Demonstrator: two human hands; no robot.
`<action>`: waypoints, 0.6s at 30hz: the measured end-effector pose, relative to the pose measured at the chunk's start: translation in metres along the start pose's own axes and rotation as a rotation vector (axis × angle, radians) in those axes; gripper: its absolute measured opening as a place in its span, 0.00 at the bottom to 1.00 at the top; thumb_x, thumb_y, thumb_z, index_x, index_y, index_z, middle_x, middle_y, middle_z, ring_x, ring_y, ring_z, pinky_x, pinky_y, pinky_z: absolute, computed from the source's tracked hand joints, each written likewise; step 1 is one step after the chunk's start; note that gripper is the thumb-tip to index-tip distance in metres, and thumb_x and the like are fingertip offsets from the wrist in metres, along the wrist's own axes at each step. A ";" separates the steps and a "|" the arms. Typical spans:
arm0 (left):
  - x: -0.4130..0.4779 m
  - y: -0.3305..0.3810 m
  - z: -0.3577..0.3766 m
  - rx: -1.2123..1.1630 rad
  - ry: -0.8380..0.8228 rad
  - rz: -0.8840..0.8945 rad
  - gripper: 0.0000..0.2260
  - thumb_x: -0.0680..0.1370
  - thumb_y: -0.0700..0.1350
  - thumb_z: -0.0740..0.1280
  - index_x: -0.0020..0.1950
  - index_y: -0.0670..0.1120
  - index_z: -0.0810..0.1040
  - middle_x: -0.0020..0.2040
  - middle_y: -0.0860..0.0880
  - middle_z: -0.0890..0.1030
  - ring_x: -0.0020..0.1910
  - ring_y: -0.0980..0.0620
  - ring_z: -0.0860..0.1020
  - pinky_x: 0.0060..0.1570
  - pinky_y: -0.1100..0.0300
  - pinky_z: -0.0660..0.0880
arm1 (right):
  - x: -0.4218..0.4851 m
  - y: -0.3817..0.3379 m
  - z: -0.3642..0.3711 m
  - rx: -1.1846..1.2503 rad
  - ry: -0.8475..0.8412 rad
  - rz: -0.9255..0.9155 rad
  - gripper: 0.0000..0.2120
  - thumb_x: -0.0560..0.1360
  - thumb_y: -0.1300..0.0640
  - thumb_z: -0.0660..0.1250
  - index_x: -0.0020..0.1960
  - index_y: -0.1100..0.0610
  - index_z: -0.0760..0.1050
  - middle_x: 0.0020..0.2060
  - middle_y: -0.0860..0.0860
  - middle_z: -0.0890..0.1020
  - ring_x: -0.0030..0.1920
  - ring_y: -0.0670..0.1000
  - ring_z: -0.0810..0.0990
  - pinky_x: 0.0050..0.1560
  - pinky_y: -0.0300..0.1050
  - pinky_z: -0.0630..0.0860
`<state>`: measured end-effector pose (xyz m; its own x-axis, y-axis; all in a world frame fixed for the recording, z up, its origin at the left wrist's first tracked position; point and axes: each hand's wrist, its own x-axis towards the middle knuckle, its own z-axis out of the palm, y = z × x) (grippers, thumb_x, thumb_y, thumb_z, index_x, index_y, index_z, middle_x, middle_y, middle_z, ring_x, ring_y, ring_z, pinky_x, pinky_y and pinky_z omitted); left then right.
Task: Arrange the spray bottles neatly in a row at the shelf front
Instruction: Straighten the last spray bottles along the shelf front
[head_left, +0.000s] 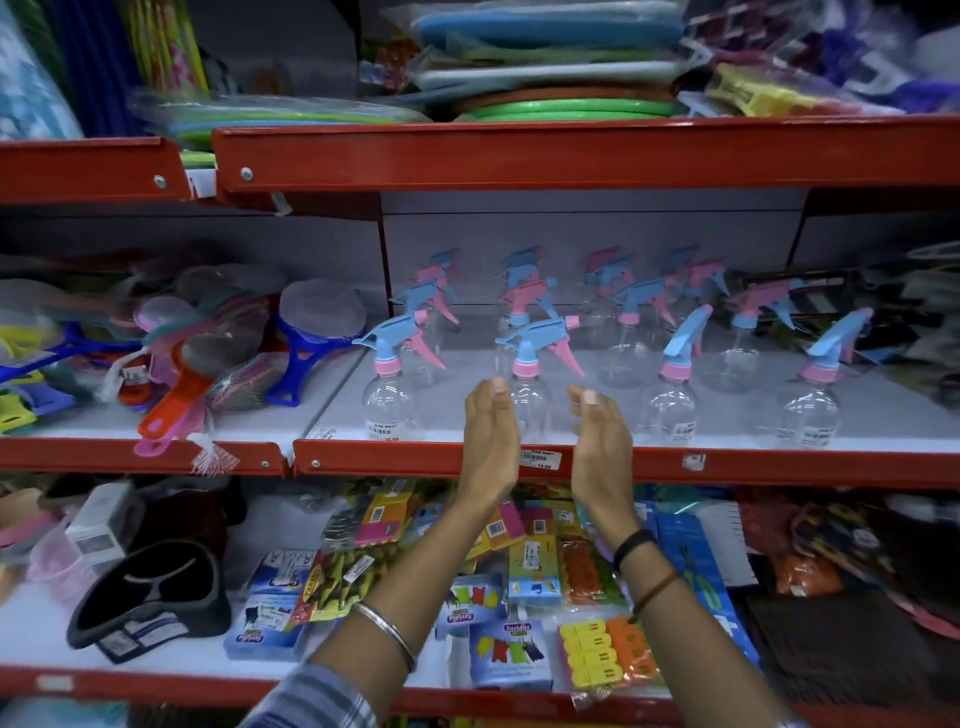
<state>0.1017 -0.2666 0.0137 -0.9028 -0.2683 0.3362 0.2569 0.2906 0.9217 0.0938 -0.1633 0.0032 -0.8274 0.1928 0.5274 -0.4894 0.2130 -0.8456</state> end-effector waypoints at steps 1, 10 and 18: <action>-0.007 0.002 0.006 -0.023 0.057 0.090 0.27 0.80 0.60 0.44 0.72 0.47 0.62 0.72 0.48 0.64 0.71 0.53 0.63 0.71 0.58 0.57 | -0.001 0.001 -0.009 0.012 0.043 -0.059 0.23 0.77 0.42 0.47 0.56 0.54 0.74 0.52 0.51 0.77 0.54 0.49 0.76 0.55 0.45 0.72; -0.037 0.031 0.086 -0.008 -0.425 0.106 0.13 0.81 0.55 0.44 0.59 0.53 0.63 0.63 0.53 0.64 0.62 0.58 0.63 0.62 0.65 0.56 | 0.041 0.041 -0.102 -0.168 0.271 -0.175 0.22 0.78 0.47 0.48 0.56 0.61 0.72 0.51 0.52 0.72 0.53 0.49 0.70 0.56 0.46 0.67; -0.031 0.038 0.121 -0.038 -0.397 -0.114 0.45 0.66 0.74 0.39 0.76 0.49 0.53 0.78 0.48 0.53 0.76 0.51 0.54 0.74 0.48 0.51 | 0.057 0.041 -0.122 -0.092 -0.085 0.260 0.44 0.67 0.24 0.45 0.68 0.53 0.67 0.67 0.58 0.73 0.65 0.57 0.71 0.62 0.64 0.71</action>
<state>0.0975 -0.1359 0.0144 -0.9873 0.0804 0.1372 0.1529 0.2436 0.9577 0.0607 -0.0268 0.0086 -0.9438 0.1725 0.2820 -0.2341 0.2535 -0.9386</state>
